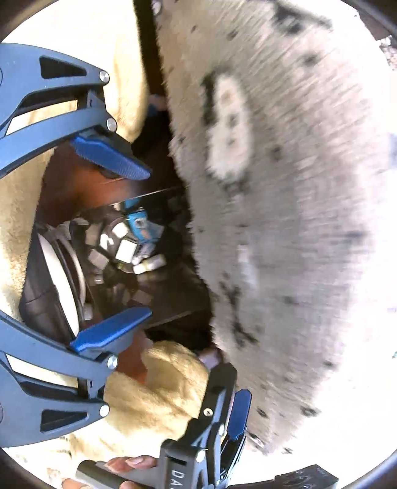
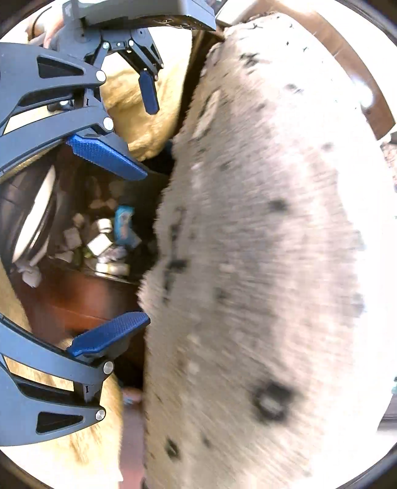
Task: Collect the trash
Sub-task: 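Grasp the pink-yellow fuzzy toy with the left tool while the right tool grasps the black spool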
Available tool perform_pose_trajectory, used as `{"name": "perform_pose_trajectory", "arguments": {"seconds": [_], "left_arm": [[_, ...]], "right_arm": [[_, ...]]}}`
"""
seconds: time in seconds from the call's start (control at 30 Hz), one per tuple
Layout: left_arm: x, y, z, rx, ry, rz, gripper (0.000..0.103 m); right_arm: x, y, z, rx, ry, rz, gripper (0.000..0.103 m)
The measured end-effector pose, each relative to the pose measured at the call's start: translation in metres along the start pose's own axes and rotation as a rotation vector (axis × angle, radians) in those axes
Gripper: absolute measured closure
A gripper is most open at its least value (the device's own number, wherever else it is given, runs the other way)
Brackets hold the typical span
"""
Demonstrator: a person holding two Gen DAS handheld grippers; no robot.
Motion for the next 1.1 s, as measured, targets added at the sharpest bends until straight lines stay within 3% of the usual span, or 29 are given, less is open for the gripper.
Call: {"name": "perform_pose_trajectory", "arguments": {"seconds": [0.23, 0.4, 0.77, 1.1], "left_arm": [[-0.073, -0.052, 0.018, 0.003, -0.045, -0.198, 0.013], [-0.092, -0.094, 0.030, -0.009, -0.077, -0.284, 0.011], [-0.064, -0.190, 0.048, -0.101, -0.075, -0.339, 0.011], [-0.040, -0.262, 0.042, -0.072, -0.118, -0.362, 0.013]], "right_arm": [[-0.081, -0.058, 0.002, -0.065, 0.022, -0.223, 0.013], [-0.114, -0.110, -0.025, -0.058, 0.124, -0.342, 0.007], [-0.104, -0.186, -0.115, 0.106, 0.272, -0.378, 0.005], [-0.076, -0.250, -0.164, 0.179, 0.327, -0.423, 0.005]]}}
Point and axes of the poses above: each gripper's, at about its wrist camera, not at the fingertips, and x roughly the way its jaws point, z to its left, y to its underside, the point moved 8 cm from there along x, roughly the way its jaws point, and after that the axes turned 5 degrees about -y, right-handed, at the moved point
